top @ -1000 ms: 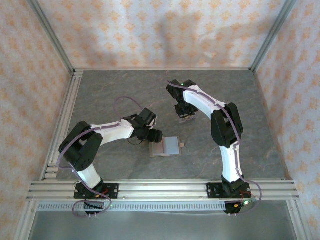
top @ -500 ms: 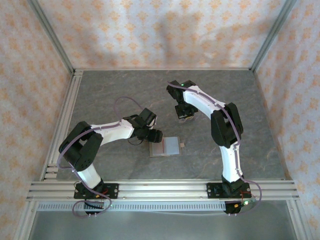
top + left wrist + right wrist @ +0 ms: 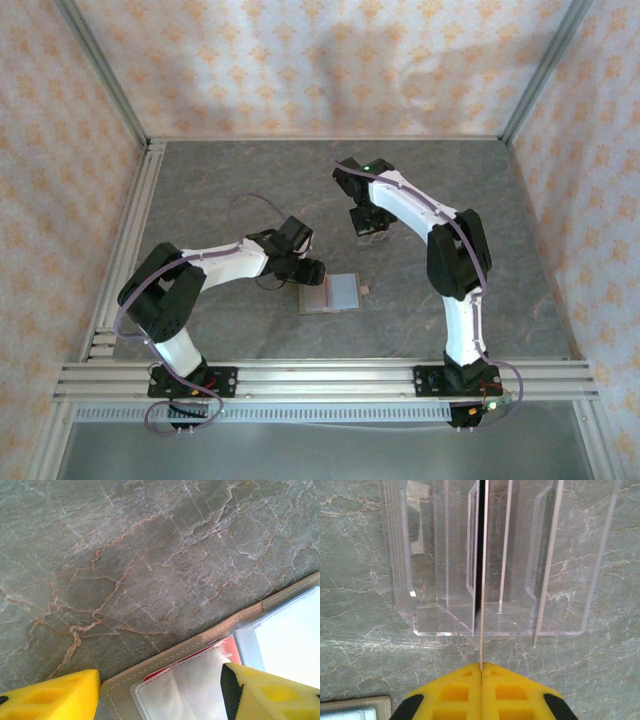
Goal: Put the credit cards into the card holder
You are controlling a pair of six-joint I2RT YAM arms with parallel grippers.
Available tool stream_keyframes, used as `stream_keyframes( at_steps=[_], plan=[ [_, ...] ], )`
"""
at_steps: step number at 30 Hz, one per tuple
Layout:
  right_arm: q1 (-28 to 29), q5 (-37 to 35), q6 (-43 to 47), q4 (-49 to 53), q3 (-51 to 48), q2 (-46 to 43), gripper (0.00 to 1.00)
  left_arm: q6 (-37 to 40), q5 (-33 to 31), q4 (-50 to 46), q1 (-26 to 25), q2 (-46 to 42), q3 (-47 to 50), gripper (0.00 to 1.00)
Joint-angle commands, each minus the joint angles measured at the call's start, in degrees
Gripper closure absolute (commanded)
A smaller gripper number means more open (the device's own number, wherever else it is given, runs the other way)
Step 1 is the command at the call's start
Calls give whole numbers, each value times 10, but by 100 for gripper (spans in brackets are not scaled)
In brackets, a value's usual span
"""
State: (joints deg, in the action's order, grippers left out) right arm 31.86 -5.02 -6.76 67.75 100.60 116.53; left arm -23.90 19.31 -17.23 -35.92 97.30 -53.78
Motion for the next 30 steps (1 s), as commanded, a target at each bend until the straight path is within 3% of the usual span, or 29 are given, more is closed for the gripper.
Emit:
stream_keyframes(
  at_steps=[1, 17, 30],
  plan=[
    [3, -22, 1, 25, 6, -28, 100, 5, 8, 6, -4, 10, 1, 34],
    [10, -30, 1, 43, 23, -60, 100, 4, 8, 5, -4, 6, 0, 34],
    [74, -25, -41, 32, -28, -139, 100, 1, 18, 9, -4, -6, 7, 34]
  ],
)
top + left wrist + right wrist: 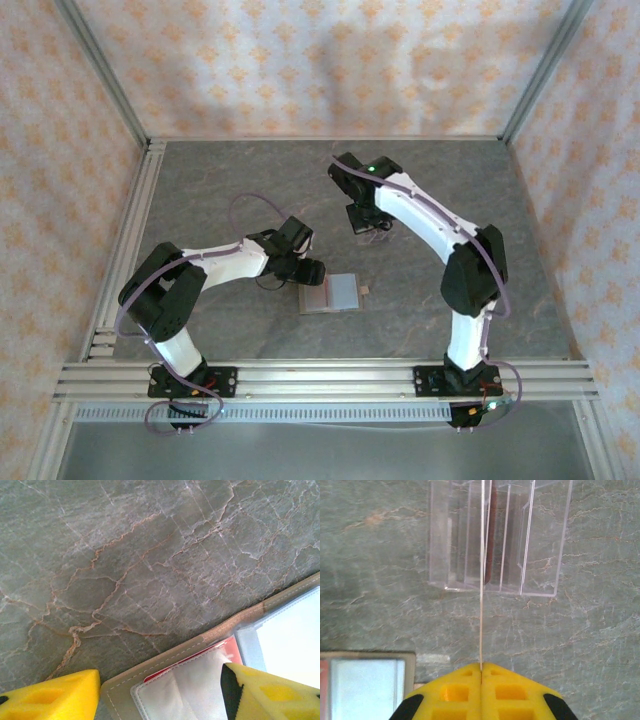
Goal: Put the credit cards into the card holder
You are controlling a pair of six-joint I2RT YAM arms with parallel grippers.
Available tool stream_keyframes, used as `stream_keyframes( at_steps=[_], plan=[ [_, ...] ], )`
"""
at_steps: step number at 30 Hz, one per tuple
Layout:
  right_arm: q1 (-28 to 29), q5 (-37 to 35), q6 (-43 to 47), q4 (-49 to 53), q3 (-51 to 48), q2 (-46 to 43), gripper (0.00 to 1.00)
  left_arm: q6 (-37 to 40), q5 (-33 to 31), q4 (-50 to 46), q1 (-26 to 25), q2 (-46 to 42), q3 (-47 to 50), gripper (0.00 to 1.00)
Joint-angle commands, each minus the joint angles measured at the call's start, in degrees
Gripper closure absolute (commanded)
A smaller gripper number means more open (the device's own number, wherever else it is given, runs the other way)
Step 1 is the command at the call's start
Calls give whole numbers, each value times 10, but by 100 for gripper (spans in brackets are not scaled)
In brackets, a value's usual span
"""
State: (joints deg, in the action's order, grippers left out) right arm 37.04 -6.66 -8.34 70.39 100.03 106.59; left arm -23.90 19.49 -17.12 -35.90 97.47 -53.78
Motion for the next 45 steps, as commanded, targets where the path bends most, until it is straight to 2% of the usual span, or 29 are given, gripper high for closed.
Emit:
stream_keyframes(
  at_steps=[1, 7, 12, 21, 31, 45],
  plan=[
    [30, -2, -33, -4, -34, -46, 100, 1, 18, 8, -4, -9, 7, 34],
    [75, 39, -87, -74, -122, -92, 100, 1, 25, 19, -4, -50, 24, 34],
    [113, 73, -133, -160, -204, -132, 100, -5, 7, 10, -4, -70, 41, 34],
    [163, 122, -184, -283, -304, -135, 100, -19, -19, -17, -12, -69, 43, 36],
    [178, 132, -207, -319, -352, -129, 100, -22, -42, -33, -30, -21, 19, 39],
    [189, 159, -226, -336, -397, -136, 100, -22, -44, -33, -32, -8, 13, 39]
  ],
)
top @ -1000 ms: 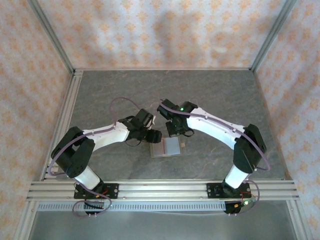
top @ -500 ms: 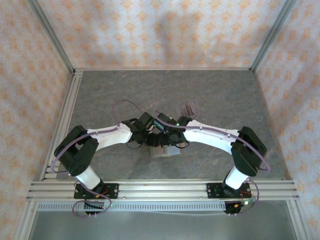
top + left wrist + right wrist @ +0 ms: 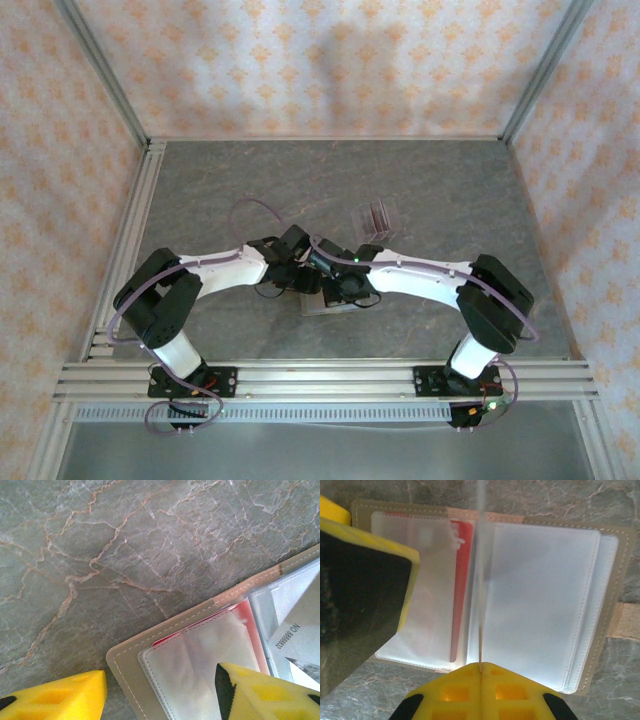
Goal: Put the credit cards into the card holder
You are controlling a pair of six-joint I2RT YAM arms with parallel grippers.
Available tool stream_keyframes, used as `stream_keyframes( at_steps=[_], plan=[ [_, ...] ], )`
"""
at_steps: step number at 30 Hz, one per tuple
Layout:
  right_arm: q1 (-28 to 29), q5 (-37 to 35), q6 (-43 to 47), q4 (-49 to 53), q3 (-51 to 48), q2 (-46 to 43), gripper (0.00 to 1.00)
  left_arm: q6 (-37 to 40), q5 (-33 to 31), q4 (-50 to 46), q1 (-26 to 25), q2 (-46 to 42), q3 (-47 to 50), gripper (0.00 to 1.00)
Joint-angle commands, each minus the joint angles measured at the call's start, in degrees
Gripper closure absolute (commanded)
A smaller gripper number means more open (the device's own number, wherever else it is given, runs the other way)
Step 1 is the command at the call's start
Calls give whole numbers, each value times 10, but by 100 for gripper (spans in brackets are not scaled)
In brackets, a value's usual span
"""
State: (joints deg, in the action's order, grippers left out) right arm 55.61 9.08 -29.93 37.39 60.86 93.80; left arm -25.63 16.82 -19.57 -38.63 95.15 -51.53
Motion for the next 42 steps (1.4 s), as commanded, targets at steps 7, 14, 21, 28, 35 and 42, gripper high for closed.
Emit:
stream_keyframes(
  at_steps=[7, 14, 21, 28, 35, 42],
  plan=[
    [5, -5, -11, 18, -6, -38, 100, -6, -18, -6, -6, 20, -11, 39],
    [4, 11, -10, 36, -7, -51, 100, -7, -16, -2, -5, 19, -6, 40],
    [5, 38, -9, 43, -12, -45, 100, -3, -18, -3, -6, 12, -5, 40],
    [5, 54, 5, 66, 2, -30, 100, 2, -16, -5, -6, 11, -5, 40],
    [5, 76, 20, 83, 18, -4, 100, 4, -16, -7, -6, 7, -5, 40],
    [5, 66, 35, 119, 48, 8, 100, 6, -17, -9, -5, 4, -6, 40]
  ],
)
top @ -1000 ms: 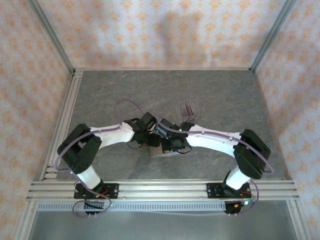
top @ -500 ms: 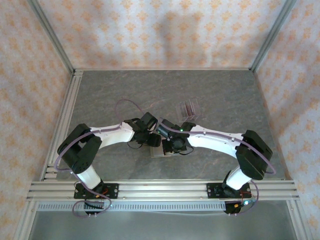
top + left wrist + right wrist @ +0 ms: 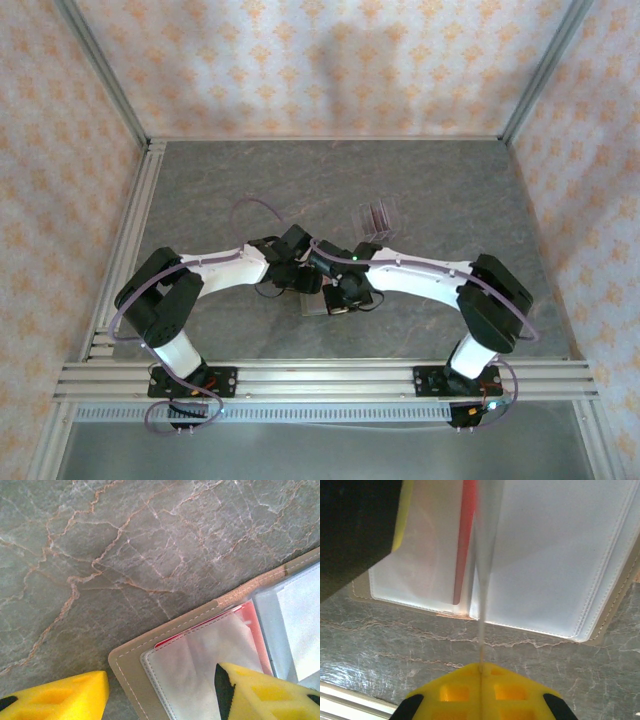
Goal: Put the credit cards into the card holder
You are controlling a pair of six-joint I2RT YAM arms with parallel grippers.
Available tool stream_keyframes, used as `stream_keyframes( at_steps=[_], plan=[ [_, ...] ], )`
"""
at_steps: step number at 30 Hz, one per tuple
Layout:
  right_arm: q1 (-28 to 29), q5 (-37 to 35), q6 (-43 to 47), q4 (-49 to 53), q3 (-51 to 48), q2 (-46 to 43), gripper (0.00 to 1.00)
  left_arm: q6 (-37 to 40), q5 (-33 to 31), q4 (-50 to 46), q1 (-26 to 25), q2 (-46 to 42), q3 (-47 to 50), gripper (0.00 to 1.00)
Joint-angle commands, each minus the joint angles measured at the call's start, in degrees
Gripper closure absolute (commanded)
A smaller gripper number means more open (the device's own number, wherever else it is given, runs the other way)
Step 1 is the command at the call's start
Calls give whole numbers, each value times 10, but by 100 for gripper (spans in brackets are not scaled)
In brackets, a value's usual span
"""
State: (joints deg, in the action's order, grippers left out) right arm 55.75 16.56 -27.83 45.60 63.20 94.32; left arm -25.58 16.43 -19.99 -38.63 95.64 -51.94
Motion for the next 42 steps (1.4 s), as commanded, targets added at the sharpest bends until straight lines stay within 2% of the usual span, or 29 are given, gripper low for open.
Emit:
stream_keyframes(
  at_steps=[1, 11, 22, 31, 42],
  plan=[
    [4, -12, 15, 43, 29, 0, 100, 5, -13, -5, -5, -2, -2, 40],
    [4, 9, 30, 71, 50, -4, 100, 6, -12, -7, -6, -9, -1, 40],
    [-3, 1, 41, 80, 71, 20, 100, 7, -14, -11, -6, -13, 0, 40],
    [-3, 1, 45, 77, 78, 28, 86, 9, -14, -12, -6, -12, -1, 40],
    [-8, 4, 47, 56, 88, 40, 79, 9, -15, -13, -6, -13, -1, 40]
  ],
)
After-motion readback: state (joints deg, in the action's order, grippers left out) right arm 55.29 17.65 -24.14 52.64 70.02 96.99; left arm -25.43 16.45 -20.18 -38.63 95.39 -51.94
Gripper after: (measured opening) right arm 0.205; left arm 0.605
